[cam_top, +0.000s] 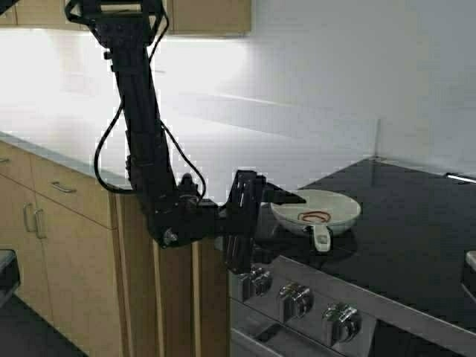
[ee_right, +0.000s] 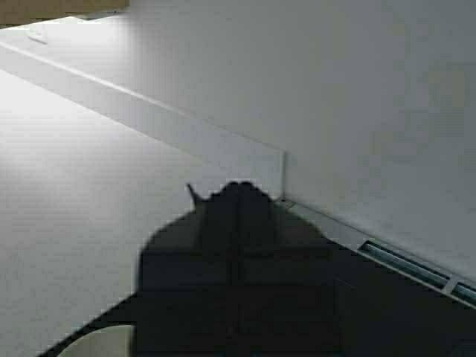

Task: Wash the pan

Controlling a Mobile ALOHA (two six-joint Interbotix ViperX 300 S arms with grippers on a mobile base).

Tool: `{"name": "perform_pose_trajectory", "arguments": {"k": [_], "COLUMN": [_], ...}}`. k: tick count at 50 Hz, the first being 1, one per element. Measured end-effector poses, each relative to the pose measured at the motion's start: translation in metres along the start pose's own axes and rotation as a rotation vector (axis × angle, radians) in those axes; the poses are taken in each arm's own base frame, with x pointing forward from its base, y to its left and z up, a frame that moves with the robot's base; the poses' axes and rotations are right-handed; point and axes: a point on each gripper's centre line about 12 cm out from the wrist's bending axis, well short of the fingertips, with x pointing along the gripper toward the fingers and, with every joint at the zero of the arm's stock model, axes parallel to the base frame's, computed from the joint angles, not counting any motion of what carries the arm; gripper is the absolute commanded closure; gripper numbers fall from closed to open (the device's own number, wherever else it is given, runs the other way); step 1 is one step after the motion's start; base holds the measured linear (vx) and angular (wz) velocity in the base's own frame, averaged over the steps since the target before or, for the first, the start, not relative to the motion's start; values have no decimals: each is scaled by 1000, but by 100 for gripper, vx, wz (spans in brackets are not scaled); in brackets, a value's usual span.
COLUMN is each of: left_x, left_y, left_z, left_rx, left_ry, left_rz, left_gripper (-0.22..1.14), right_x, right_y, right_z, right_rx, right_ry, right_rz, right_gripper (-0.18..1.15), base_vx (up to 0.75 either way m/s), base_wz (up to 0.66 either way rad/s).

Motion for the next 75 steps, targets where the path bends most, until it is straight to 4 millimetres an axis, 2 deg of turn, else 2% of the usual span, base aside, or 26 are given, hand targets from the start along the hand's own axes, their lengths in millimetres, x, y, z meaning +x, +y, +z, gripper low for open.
{"name": "perform_pose_trajectory", "arguments": {"k": [20, 33, 60, 64, 68, 71, 75], "left_x": [36, 55, 77, 78, 78, 78, 78], "left_y": [7, 10, 12, 13, 14, 16, 17], "left_z": [-11, -10, -18, -18, -20, -20, -20], "left_rx": [-10, -27, -63, -82, -97, -107, -116], "left_ry": [32, 28, 26, 26, 29, 29, 25], "left_rz": [36, 42, 25, 20, 22, 24, 23], "left_gripper": [-8, -8, -5, 4, 21, 41, 80], "right_x": [0, 0, 0, 0, 0, 0, 0], "right_y": [0, 0, 0, 0, 0, 0, 0], "right_z": [0, 0, 0, 0, 0, 0, 0], "right_rx": [1, 0, 1, 1, 0, 0, 0], "right_ry": [2, 2, 2, 2, 3, 2, 2], "right_rz": [0, 0, 0, 0, 0, 0, 0], "right_gripper": [91, 91, 91, 91, 91, 91, 91], "base_vx": [0, 0, 0, 0, 0, 0, 0], "base_wz": [0, 0, 0, 0, 0, 0, 0]}}
